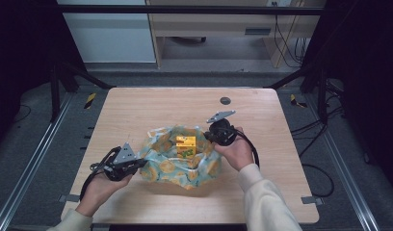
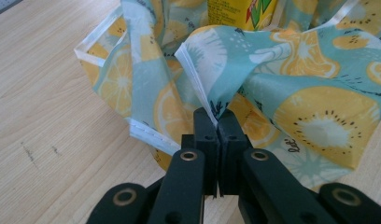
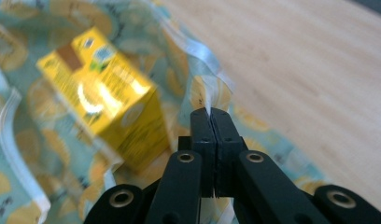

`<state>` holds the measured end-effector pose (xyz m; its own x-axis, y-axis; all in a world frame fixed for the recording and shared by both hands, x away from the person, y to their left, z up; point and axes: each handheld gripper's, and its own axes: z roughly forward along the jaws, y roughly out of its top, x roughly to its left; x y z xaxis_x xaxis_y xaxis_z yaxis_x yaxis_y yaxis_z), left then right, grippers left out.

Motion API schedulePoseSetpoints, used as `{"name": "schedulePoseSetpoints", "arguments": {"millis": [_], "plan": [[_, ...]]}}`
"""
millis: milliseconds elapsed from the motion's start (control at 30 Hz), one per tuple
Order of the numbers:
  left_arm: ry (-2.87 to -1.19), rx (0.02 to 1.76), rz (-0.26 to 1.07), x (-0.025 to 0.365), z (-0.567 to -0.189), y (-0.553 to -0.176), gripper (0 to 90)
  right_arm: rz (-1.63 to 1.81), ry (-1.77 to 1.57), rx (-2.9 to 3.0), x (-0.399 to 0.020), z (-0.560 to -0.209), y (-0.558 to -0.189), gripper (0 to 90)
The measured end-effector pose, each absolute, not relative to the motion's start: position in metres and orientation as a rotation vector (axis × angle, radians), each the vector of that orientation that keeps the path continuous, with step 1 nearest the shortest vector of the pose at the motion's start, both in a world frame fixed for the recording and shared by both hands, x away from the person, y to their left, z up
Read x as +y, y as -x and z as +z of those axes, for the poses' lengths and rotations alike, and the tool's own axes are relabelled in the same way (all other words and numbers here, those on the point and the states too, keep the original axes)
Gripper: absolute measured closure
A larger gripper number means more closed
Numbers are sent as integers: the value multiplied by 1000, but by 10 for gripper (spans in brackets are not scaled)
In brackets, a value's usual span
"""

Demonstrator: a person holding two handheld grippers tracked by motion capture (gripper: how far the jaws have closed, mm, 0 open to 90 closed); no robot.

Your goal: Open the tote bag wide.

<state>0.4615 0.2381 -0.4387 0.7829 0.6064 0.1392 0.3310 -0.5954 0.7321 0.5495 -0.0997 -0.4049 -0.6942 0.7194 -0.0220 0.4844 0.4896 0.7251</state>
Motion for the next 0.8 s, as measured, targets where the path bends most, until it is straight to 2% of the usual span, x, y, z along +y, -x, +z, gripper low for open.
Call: {"name": "schedulePoseSetpoints", "arguments": {"millis": [133, 433, 500, 567, 700, 800], "plan": [[-2282, 696, 475, 235, -447, -466, 891, 1023, -1039, 2399, -98, -406, -566, 900], [-2356, 704, 428, 233, -464, -469, 890, 954, -1135, 2436, -98, -437, -584, 887], [-2351, 697, 427, 233, -464, -468, 884, 968, -1145, 2430, -99, -437, -584, 828], [-2326, 697, 446, 233, -462, -466, 847, 985, -1149, 2404, -101, -432, -582, 712], [-2255, 716, 514, 236, -450, -463, 689, 1030, -1126, 2337, -105, -414, -573, 521], [-2211, 722, 549, 239, -438, -461, 596, 1075, -1089, 2290, -108, -396, -562, 450]]}}
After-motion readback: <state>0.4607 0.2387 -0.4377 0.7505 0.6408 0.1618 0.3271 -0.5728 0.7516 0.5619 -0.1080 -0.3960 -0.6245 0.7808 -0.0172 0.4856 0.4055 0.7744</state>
